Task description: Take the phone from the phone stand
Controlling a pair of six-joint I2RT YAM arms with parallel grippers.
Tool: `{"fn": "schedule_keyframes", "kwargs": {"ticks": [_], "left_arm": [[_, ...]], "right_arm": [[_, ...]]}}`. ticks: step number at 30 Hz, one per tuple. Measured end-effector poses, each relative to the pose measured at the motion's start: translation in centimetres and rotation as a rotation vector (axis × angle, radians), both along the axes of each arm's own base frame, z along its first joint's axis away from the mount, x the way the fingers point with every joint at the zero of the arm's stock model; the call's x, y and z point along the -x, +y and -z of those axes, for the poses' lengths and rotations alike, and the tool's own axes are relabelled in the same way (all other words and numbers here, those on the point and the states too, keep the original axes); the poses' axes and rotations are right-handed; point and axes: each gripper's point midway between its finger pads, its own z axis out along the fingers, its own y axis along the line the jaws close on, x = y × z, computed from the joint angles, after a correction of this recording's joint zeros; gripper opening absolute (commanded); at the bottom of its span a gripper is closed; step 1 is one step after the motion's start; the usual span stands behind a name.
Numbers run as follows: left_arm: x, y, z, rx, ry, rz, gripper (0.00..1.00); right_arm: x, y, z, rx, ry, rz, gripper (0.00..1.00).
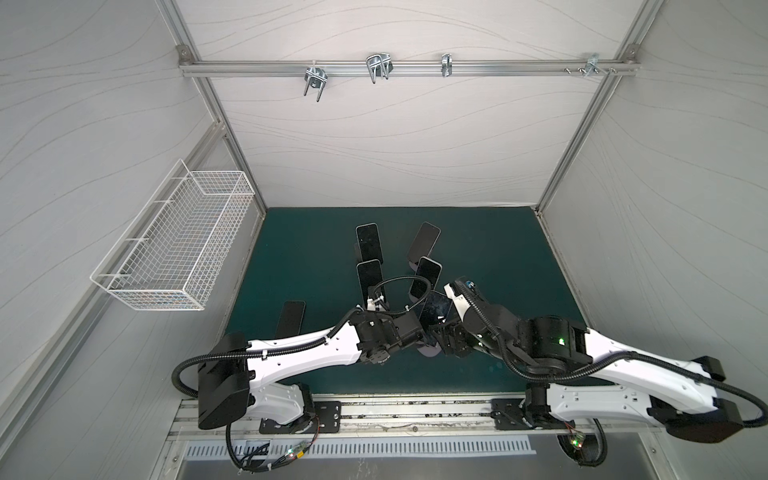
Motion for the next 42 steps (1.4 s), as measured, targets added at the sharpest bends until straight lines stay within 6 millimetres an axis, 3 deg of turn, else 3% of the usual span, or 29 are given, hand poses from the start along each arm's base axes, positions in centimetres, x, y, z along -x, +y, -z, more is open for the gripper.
{"fn": "schedule_keyframes", "kwargs": {"ticks": [42], "left_arm": [[-0.2, 0.9, 2.6, -0.041, 0.034, -0.022, 0.80]], "right_arm": [[0.5, 0.6, 0.8, -0.005, 0.028, -0.029, 0.79]]}}
